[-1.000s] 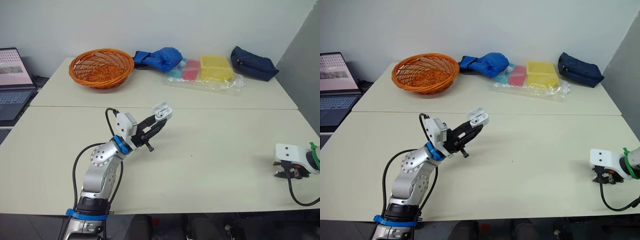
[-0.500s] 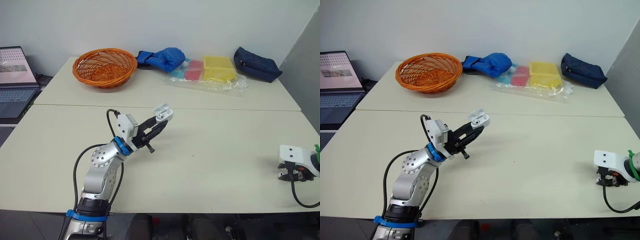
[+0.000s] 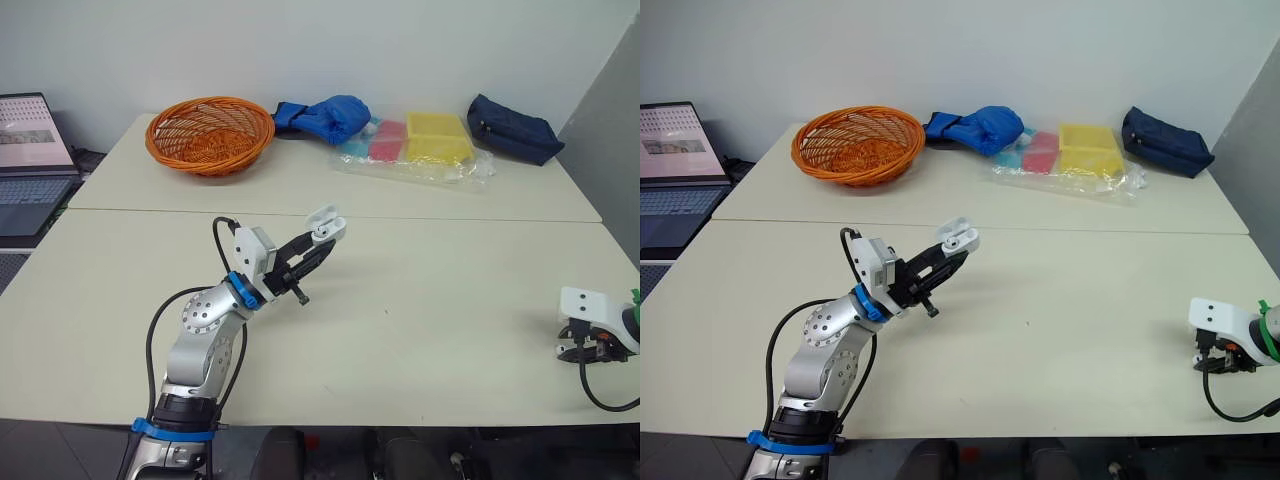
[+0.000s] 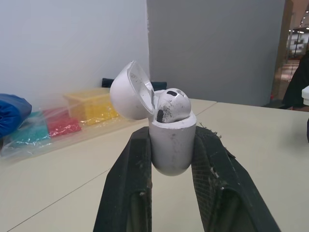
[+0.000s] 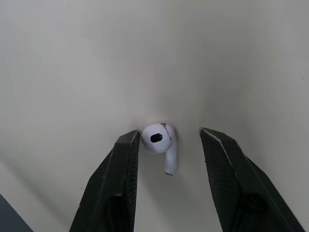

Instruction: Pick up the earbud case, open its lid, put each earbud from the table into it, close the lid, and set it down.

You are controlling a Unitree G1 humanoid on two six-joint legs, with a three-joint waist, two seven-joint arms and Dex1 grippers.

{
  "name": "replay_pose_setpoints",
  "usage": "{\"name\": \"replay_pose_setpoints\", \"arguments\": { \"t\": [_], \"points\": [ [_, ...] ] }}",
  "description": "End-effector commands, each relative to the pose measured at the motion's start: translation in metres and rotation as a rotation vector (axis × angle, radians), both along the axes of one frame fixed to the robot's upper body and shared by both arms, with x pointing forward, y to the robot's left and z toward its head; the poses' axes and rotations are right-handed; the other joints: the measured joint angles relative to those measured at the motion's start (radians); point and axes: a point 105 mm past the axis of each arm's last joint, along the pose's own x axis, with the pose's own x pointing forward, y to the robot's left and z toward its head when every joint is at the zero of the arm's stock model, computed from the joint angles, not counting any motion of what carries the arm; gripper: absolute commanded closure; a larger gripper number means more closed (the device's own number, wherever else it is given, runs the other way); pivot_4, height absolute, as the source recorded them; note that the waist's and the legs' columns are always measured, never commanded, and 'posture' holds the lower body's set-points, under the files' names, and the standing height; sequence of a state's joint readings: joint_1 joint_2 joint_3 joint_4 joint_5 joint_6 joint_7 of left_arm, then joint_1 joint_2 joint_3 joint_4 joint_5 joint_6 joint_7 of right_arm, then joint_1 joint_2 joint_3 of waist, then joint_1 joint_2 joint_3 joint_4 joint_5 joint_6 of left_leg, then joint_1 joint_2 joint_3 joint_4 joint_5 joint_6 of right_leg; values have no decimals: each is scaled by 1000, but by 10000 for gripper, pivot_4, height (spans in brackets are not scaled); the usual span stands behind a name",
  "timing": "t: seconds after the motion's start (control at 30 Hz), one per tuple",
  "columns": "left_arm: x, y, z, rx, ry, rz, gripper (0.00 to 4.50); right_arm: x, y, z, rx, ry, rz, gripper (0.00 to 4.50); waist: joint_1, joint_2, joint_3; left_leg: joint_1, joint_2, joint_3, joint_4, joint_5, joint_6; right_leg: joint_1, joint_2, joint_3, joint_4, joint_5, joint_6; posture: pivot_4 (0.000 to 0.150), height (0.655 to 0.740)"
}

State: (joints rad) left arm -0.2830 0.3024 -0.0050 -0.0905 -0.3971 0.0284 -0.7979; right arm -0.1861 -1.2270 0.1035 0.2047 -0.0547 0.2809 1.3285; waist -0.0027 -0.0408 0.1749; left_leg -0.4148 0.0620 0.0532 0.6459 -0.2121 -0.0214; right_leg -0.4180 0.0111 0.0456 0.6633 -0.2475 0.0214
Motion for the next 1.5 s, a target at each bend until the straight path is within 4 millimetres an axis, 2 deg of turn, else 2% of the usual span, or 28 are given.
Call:
{"name": "replay_pose_setpoints", "arguments": {
  "t": [0.03, 0.07, 0.3, 0.37, 0.4, 0.43, 0.47, 0.53, 0.57, 0.6, 0.7, 0.8, 0.97, 1.07, 1.27, 1.5],
  "points": [
    [-2, -3, 16, -15, -54, -19, 37564, -3, 4, -10, 7, 21, 14, 37838, -1, -1, -1, 0, 0, 0, 0, 0, 0, 0, 0, 0, 0, 0, 0, 1500, 7400],
    [-2, -3, 16, -15, -53, -20, 37564, -3, 5, -9, 8, 18, 19, 40520, -1, -1, -1, 0, 0, 0, 1, 0, 0, 0, 0, 0, 0, 0, 0, 1500, 7400],
    [-3, -4, 16, -17, -54, -19, 37564, -2, 12, -6, 35, -2, 30, 40811, -3, -1, -1, 7, 1, 0, 0, 0, 0, 7, 0, 1, 0, -2, -5, 1500, 7400],
    [-2, -3, 15, -17, -54, -17, 37564, 2, 36, 4, 146, -12, 67, 40811, -4, -1, -1, 9, 1, 1, 0, 0, 0, 8, 1, 1, 0, -2, -5, 1500, 7400],
    [-2, -3, 15, -17, -54, -17, 37564, 10, 53, 12, 217, -47, 61, 40811, -6, -1, -1, 9, 1, 0, 0, 0, 0, 8, 1, 1, 0, -2, -5, 1500, 7400],
    [-2, -3, 15, -18, -55, -15, 37564, 23, 82, 26, 338, -122, 83, 40811, -11, -1, -1, 10, 1, 1, -1, 0, 0, 8, 1, 1, 1, -2, -5, 1500, 7400],
    [-1, -3, 15, -19, -55, -14, 37564, 30, 101, 36, 417, -170, 96, 40811, -25, -1, -1, 10, 2, 1, -1, 0, 0, 8, 1, 2, 1, -2, -5, 1500, 7400],
    [0, -4, 16, -24, -58, -12, 37564, 54, 151, 75, 670, -358, 94, 40811, -38, 0, 0, 13, 2, 0, -1, 0, 0, 9, 3, 3, 2, 2, -2, 1500, 7400],
    [0, -4, 16, -26, -59, -11, 37564, 60, 167, 91, 758, -419, 80, 40811, -43, 0, 1, 13, 2, -1, -1, 0, 0, 9, 3, 4, 2, 3, -2, 1500, 7400],
    [0, -5, 17, -32, -60, -12, 37564, 62, 190, 114, 909, -455, 62, 40811, -45, 1, 1, 14, 2, -1, -2, 0, 0, 9, 4, 4, 3, 4, -1, 1500, 7400],
    [1, -7, 17, -47, -56, -13, 37564, 54, 230, 150, 1122, -538, 94, 40811, -33, 2, 2, 13, 2, -3, -2, 0, -1, 8, 5, 2, 6, 3, -3, 1500, 7400],
    [2, -9, 19, -59, -51, -25, 37564, 50, 247, 180, 1245, -685, 106, 40811, -19, 2, 1, 11, 1, -5, -3, 0, -1, 8, 4, -1, 6, -2, -4, 1500, 7400],
    [4, -10, 21, -64, -46, -33, 37564, 55, 265, 188, 1265, -743, 91, 40811, -21, 2, 1, -4, 0, -3, -1, 0, -1, -4, 1, 0, 2, 3, -4, 1500, 7400],
    [4, -15, 22, -72, -44, -47, 37564, 56, 278, 186, 1279, -759, 102, 40811, -25, 2, 1, -4, 0, -3, -1, 0, -1, -4, 2, 0, 1, 3, -4, 1500, 7400],
    [2, -15, 23, -71, -43, -59, 37564, 53, 291, 178, 1294, -758, 118, 40811, -26, 2, 1, -4, 1, -5, -2, 0, -1, -3, 4, -1, 2, 1, -1, 1500, 7400],
    [3, -15, 24, -68, -50, -61, 37564, 52, 294, 164, 1270, -740, 127, 40811, -26, 2, 1, -4, 1, -5, -2, 0, -1, -3, 3, -1, 2, 1, -1, 1500, 7400]
  ]
}}
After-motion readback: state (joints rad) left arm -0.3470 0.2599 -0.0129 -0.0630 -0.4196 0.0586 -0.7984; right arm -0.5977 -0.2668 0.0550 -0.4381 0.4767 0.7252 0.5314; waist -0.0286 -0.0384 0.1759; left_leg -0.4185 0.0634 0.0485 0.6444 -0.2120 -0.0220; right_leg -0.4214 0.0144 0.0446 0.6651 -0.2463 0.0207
